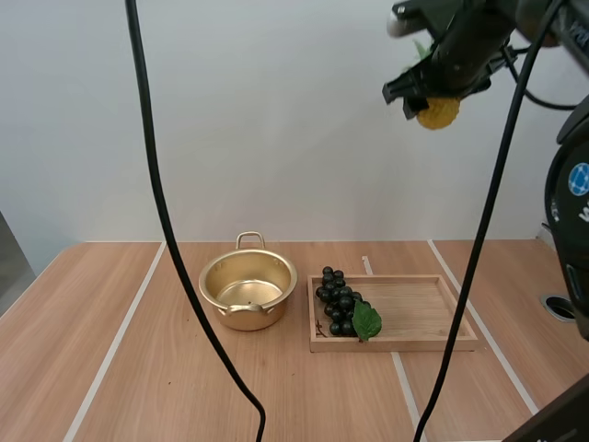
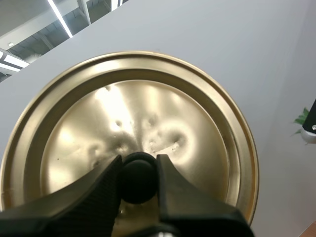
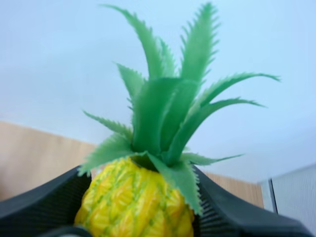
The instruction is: Open the pot, put the pineapple inside, and close it
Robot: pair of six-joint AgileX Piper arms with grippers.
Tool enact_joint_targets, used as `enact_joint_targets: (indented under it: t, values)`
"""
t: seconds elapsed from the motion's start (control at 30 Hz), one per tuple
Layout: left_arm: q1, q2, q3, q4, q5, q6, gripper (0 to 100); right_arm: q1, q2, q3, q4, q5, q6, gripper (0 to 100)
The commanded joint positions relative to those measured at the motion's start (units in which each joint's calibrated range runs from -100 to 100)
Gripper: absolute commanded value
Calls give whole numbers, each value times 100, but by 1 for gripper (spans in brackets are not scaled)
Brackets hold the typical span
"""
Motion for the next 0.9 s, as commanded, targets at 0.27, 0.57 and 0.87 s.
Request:
enact_joint_targets:
  t: [0.27,0.57,0.87]
  values:
    - [6,-35,-99,-81,-272,63,0,677,168,-379,1090,990,-463,0]
    - [6,-172,-99,-81,-443,63,0,1331,855,-379,1090,990,-487,0]
    - [6,-245,-99,-42,-463,63,0,1885,1742,-379,1063,990,-626,0]
